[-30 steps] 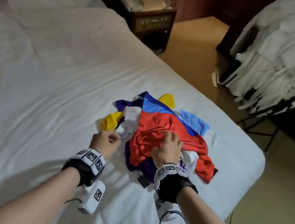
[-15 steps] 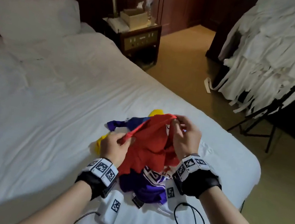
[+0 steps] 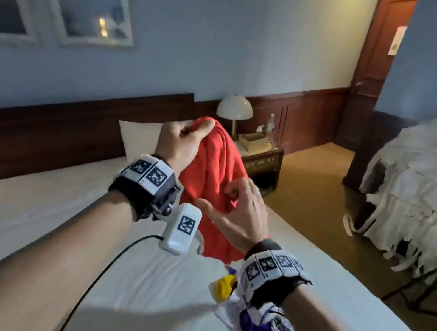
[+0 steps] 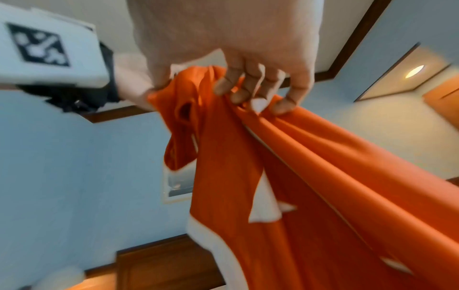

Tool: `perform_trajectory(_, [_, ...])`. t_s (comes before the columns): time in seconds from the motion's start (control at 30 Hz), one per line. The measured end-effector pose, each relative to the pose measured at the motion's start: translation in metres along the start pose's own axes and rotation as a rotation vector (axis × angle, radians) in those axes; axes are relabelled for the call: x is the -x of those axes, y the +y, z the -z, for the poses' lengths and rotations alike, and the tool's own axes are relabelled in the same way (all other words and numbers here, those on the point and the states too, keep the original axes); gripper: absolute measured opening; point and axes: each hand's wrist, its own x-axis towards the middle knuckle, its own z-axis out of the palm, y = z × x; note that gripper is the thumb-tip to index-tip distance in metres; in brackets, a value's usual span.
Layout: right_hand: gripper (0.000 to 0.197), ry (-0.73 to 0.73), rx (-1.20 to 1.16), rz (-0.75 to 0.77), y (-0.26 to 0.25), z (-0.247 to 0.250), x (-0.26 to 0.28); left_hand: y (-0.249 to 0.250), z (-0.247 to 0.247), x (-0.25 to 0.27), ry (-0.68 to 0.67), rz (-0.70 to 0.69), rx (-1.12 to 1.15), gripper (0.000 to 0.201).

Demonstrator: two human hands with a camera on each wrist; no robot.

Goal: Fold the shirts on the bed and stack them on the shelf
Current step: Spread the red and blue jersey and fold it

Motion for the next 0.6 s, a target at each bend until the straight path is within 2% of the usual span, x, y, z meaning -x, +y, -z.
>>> perform_trajectory(0.03, [0.055,-0.098,0.021,-0.016,-0.024,-0.013,0.003,0.024,0.024,0.0,0.039,-0.03,-0.009,0.024])
perform_trajectory(0.07, [0.047,-0.176,0.04,-0.032,-0.045,-0.026,0.004,0.045,0.049,-0.001,0.094,-0.045,-0.004,0.02])
perform_trajectory(0.13, [0.015,-0.249,0.048,-0.061,-0.085,-0.046,-0.001,0.084,0.105,0.0,0.186,-0.044,0.049,0.011])
perform_trajectory(0.17, [0.008,-0.256,0.019,-0.074,-0.103,-0.053,-0.005,0.1,0.135,0.001,0.228,-0.049,0.058,0.009])
perform_trajectory(0.27, [0.015,-0.193,-0.181,-0.054,-0.16,-0.056,-0.027,0.132,0.224,0.006,0.355,-0.105,0.008,0.026])
perform_trajectory(0.37, [0.011,-0.293,-0.381,0.023,-0.226,-0.061,-0.035,0.153,0.293,0.016,0.375,-0.083,0.053,0.029])
perform_trajectory(0.4, [0.013,-0.372,-0.377,0.076,-0.252,-0.066,-0.03,0.159,0.308,0.02,0.348,-0.073,0.076,0.029])
perform_trajectory(0.43, [0.025,-0.447,-0.347,0.118,-0.276,-0.078,-0.023,0.166,0.318,0.024,0.318,-0.069,0.087,0.028])
perform_trajectory(0.5, [0.063,-0.513,-0.278,0.122,-0.318,-0.104,-0.005,0.175,0.33,0.031,0.289,-0.079,0.086,0.023])
perform_trajectory(0.53, [0.075,-0.494,-0.243,0.098,-0.333,-0.119,0.002,0.18,0.336,0.034,0.288,-0.088,0.075,0.022])
perform_trajectory(0.57, [0.074,-0.468,-0.216,0.085,-0.342,-0.134,0.004,0.186,0.344,0.037,0.299,-0.1,0.063,0.024])
perform_trajectory(0.6, [0.064,-0.464,-0.18,0.071,-0.348,-0.144,0.004,0.192,0.354,0.038,0.33,-0.111,0.048,0.025])
